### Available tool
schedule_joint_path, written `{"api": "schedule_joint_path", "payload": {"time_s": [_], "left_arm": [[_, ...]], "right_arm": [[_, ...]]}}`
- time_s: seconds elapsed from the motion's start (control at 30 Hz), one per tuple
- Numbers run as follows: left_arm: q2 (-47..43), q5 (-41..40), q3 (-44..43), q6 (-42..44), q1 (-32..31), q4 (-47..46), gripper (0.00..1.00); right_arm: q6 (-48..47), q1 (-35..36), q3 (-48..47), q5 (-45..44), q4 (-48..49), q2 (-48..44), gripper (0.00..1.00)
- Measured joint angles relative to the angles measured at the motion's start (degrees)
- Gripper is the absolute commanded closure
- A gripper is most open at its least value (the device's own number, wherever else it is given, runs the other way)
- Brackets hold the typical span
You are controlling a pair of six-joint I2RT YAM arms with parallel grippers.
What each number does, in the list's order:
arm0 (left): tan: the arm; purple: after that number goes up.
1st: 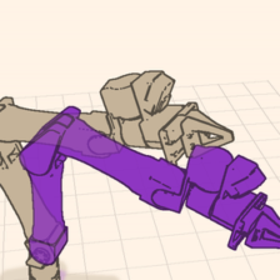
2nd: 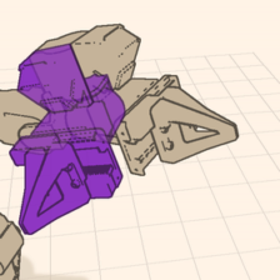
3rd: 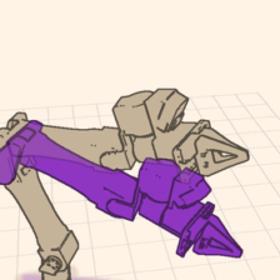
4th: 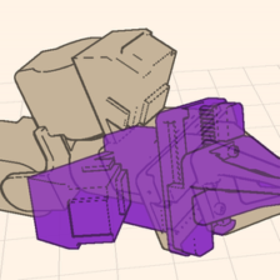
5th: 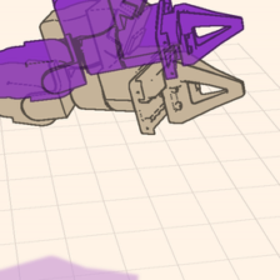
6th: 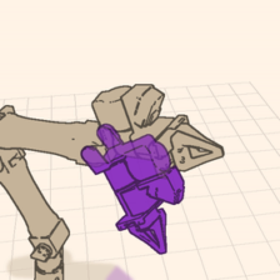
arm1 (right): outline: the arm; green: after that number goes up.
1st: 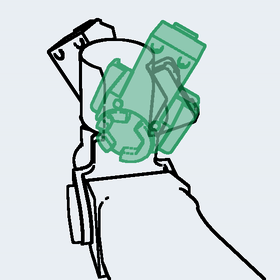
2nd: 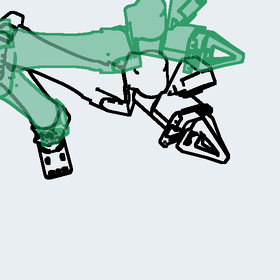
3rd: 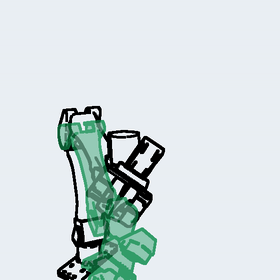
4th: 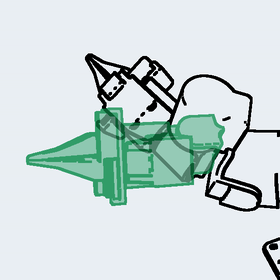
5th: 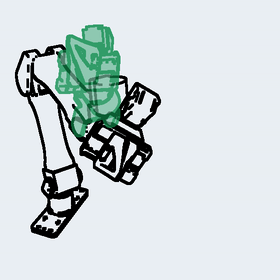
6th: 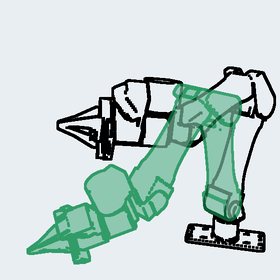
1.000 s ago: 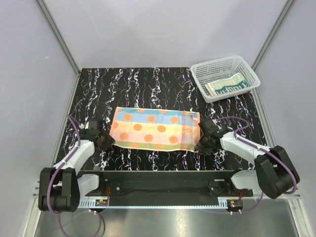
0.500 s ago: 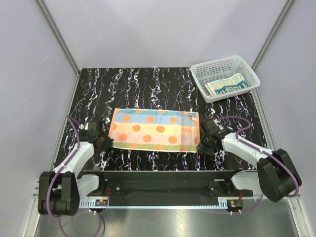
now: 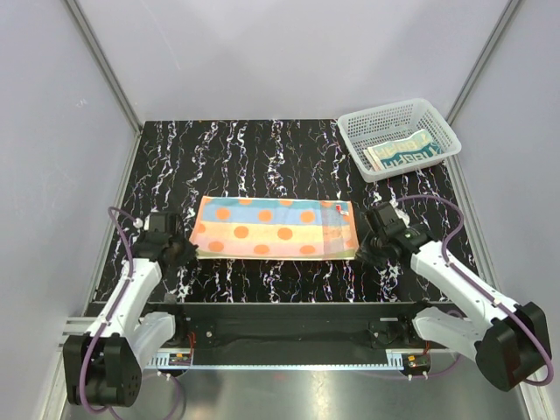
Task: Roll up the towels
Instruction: Fold the towel
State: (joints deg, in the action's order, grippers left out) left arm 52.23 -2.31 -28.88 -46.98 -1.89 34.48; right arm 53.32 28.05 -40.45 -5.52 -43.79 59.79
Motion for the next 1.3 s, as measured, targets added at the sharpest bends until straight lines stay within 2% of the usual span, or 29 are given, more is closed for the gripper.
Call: {"api": "schedule_joint_path", "payload": {"time_s": [0.2,0.47,0.87,1.27,1.3], "left_arm": [[2.75,0.28,-6.58,0.24,0.0,3.13,1.0],[19.82,0.7,-24.2,4.04,0.0,3.5,1.0],[38.05,2.75,-40.09,6.86,0.0,4.42,1.0],[54.12,3.39,-50.12,7.76,0.0,5.4,1.0],[55.6,3.39,-51.89,7.85,0.0,5.99,0.95]], "right_arm": [[-1.44,0.0,-5.46,-1.31,-2.16,3.1,1.0],[-5.62,-1.14,-17.73,-3.69,-0.52,17.46,1.0],[-9.99,-5.55,-27.23,-4.13,1.16,31.15,1.0],[-12.81,-8.59,-35.58,-4.07,2.49,44.02,1.0],[-12.94,-8.68,-36.24,-4.07,2.6,45.22,0.98]]}}
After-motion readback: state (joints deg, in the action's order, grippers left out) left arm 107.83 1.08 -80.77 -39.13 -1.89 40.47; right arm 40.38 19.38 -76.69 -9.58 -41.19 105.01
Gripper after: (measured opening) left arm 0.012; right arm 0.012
